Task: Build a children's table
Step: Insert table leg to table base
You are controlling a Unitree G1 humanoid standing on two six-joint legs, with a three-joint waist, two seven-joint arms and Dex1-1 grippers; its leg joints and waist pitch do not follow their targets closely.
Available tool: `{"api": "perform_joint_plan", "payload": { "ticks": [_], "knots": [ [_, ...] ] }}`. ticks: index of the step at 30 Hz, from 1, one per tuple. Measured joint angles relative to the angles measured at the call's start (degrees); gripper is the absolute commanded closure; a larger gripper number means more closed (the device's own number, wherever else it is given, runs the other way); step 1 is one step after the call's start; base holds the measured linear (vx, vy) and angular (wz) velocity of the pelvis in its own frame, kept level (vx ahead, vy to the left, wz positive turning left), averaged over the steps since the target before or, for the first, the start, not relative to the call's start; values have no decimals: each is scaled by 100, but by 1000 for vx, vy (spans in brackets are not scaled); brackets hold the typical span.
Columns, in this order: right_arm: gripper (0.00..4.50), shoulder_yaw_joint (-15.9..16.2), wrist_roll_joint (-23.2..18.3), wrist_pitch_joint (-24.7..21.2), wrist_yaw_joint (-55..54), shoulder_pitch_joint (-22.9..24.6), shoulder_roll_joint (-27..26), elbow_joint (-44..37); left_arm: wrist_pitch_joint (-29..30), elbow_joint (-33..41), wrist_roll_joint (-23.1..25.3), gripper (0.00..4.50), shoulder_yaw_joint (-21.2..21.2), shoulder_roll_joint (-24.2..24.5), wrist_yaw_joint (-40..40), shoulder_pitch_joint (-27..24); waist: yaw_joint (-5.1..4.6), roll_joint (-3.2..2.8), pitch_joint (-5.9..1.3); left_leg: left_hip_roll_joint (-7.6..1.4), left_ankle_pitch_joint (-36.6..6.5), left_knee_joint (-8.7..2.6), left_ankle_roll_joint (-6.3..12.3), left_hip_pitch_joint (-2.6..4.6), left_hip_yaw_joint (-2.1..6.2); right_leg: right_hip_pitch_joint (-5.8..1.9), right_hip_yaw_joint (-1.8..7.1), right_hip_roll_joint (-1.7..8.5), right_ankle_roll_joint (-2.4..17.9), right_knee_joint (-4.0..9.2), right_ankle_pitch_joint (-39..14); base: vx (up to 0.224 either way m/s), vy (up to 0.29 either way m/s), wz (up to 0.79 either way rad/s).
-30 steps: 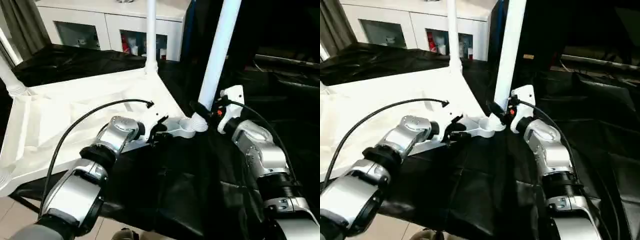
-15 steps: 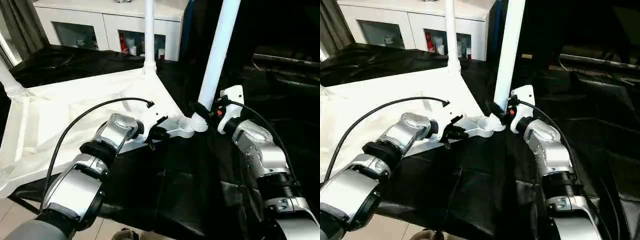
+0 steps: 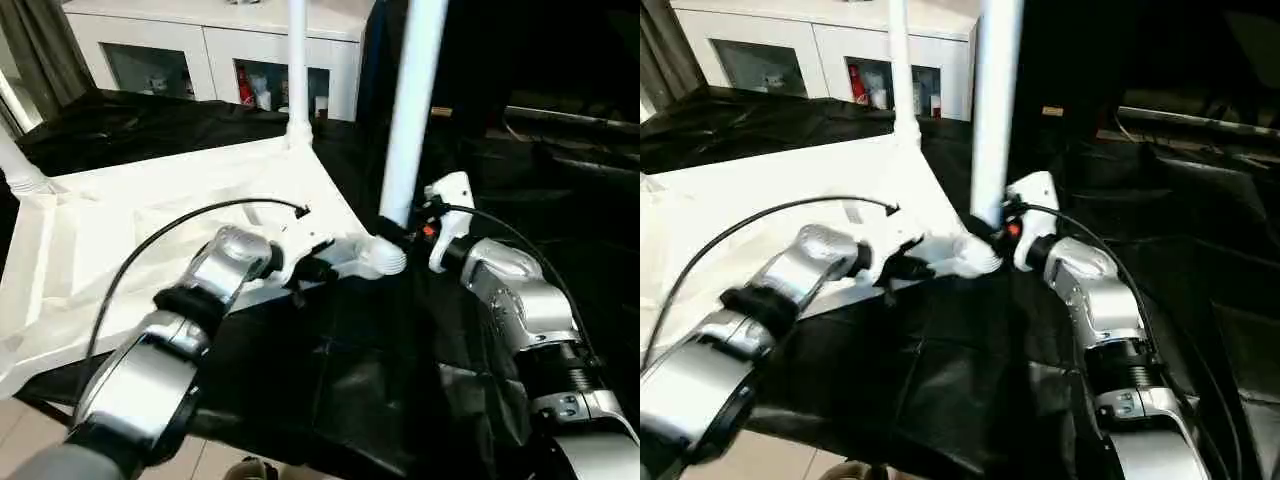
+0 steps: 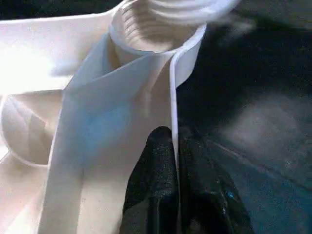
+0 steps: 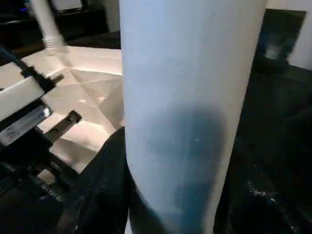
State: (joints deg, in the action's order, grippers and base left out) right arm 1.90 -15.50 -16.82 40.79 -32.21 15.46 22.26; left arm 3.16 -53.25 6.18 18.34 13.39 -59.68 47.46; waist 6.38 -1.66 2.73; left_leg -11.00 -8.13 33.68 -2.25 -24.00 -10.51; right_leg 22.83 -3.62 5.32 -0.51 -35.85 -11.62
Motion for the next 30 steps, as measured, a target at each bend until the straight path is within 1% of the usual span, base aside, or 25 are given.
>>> {"api": "perform_joint_plan", "payload": {
  "ticks": [2,5,8,13,16,18,21,30],
  "knots": [
    [264,26,-5,-65,34,0,-1,-25,-19,259,1,450,59,70,-121,-141,18,-1,0,-1,0,-5,0,0,-1,2,-2,0,0,-2,0,0,0,0],
    [264,109,5,-83,102,1,-12,-66,-93,529,22,450,110,190,-159,-305,12,-3,1,-1,0,-5,0,1,-3,2,0,1,0,-3,0,0,0,0],
    [264,175,14,-201,184,2,5,-106,-101,719,22,450,114,268,-222,-423,6,-3,1,-1,0,-6,-1,5,-5,2,2,2,0,-5,0,0,0,0],
    [264,299,33,-300,292,22,28,-122,-88,821,23,450,64,317,-239,-493,5,-3,1,-1,0,-14,-1,5,-7,9,2,2,-1,-7,0,0,0,0],
    [264,301,33,-303,335,22,42,-131,-56,931,22,450,48,337,-236,-556,3,-3,1,-1,0,-14,-1,5,-9,10,3,1,-1,-7,0,0,0,0],
    [264,300,32,-303,331,26,40,-133,-50,974,-1,450,-43,310,-218,-615,0,-5,0,-1,0,-13,-1,5,-14,11,7,1,-2,-7,0,0,0,0],
    [264,295,38,-280,252,37,12,-133,-63,970,-202,450,-193,245,-214,-694,0,-5,0,-1,0,-10,-1,4,-20,12,11,2,-2,-6,0,0,0,0],
    [264,255,39,-169,87,70,-77,-89,-67,1071,-197,450,-218,292,-192,-786,-2,-5,0,-1,0,-13,0,21,-53,15,40,3,-2,-6,-1,0,0,0]
  ]
}}
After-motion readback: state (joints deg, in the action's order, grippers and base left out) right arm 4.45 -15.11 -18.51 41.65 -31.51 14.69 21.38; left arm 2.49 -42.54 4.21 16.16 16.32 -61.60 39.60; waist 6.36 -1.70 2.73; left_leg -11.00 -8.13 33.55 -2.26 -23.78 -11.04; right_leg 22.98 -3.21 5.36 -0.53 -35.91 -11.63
